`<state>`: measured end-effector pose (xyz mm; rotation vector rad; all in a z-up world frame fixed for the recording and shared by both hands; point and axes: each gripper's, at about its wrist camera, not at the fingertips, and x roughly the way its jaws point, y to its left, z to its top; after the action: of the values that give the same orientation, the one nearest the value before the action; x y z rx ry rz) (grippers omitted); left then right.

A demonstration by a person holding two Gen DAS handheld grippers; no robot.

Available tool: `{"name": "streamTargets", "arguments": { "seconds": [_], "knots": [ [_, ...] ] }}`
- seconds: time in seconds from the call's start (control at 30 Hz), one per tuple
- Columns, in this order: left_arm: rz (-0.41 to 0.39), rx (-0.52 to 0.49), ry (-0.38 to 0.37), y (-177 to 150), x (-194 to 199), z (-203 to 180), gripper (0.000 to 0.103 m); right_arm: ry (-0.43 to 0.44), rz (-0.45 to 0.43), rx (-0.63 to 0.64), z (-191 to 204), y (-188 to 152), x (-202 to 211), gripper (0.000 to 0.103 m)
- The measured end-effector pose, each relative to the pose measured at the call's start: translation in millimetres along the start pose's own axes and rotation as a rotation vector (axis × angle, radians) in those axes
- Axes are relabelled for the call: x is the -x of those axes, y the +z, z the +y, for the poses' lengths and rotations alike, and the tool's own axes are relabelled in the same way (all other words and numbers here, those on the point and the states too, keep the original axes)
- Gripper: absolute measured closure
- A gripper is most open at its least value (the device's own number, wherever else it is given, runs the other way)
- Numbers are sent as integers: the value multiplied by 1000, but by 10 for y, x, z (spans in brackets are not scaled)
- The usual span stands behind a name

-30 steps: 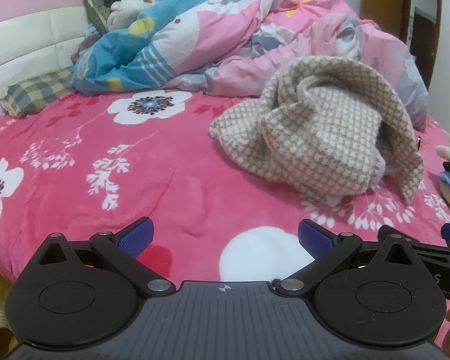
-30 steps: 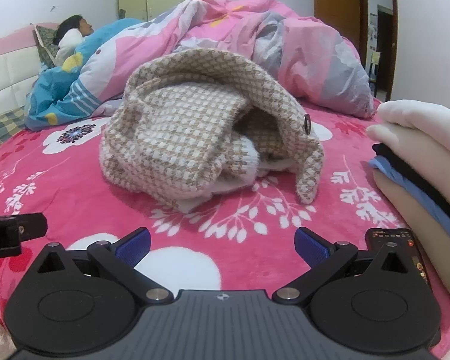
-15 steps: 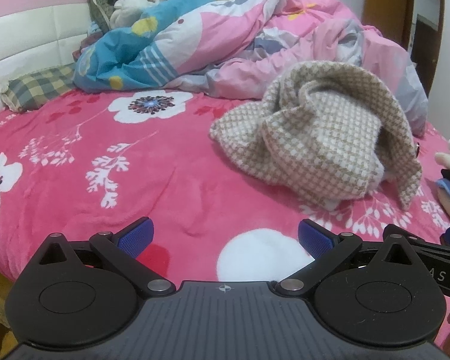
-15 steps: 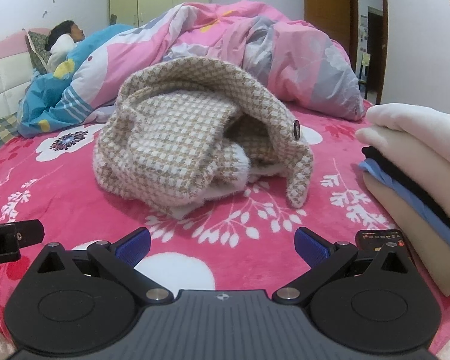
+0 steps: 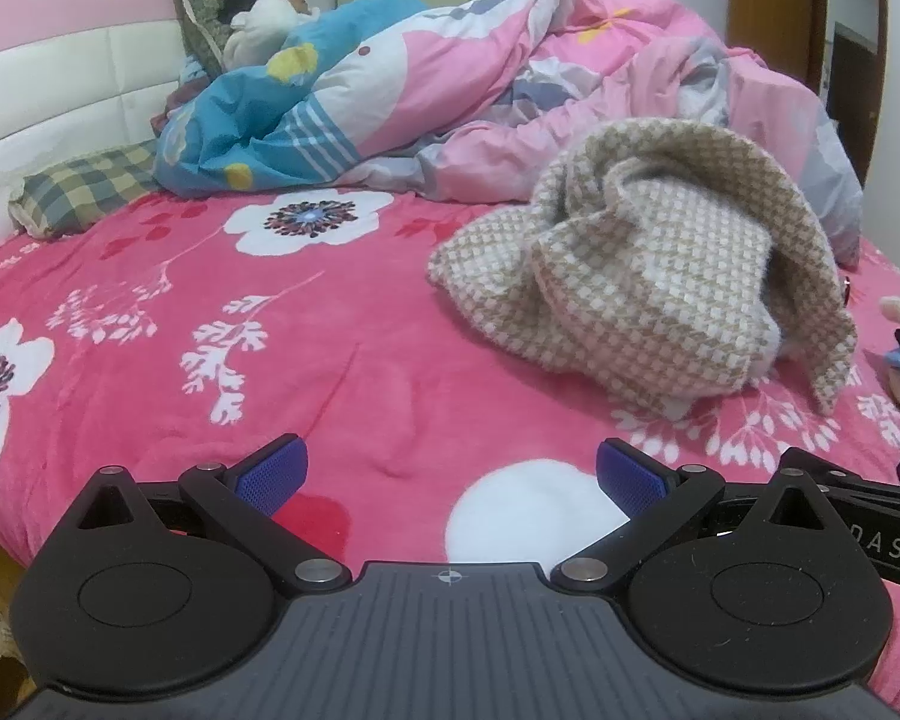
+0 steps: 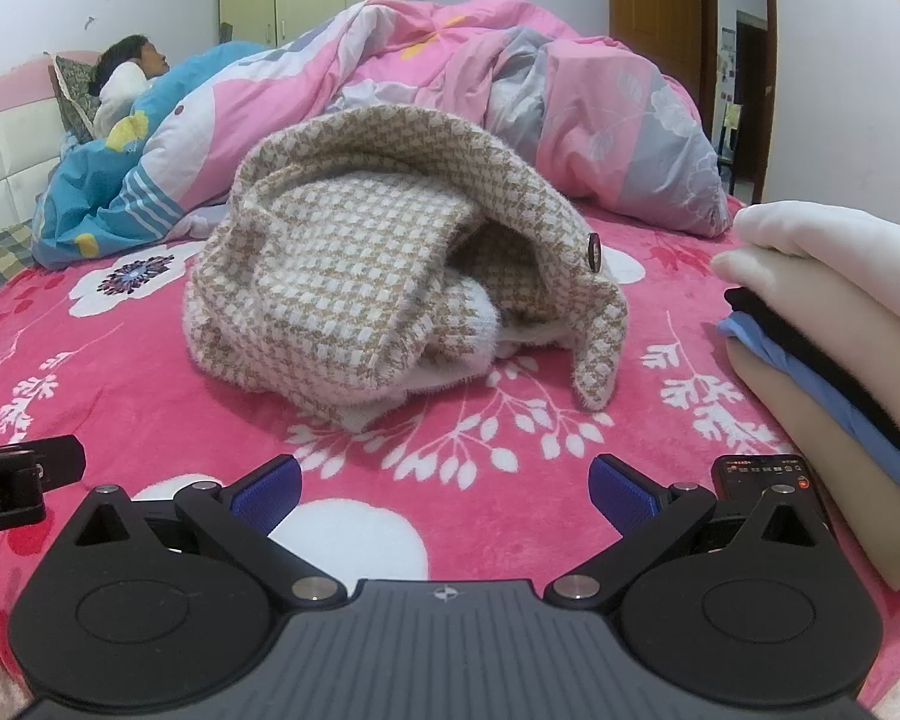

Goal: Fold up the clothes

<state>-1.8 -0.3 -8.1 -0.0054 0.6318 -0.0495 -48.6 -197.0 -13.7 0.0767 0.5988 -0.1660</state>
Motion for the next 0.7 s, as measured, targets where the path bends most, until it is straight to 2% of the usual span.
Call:
{"name": "streamTargets", "arguments": {
  "seconds": [0.7],
  "knots": [
    [-5, -12, -4, -9, 9, -2, 0, -3, -3, 6, 13, -11, 8, 0]
  ]
}}
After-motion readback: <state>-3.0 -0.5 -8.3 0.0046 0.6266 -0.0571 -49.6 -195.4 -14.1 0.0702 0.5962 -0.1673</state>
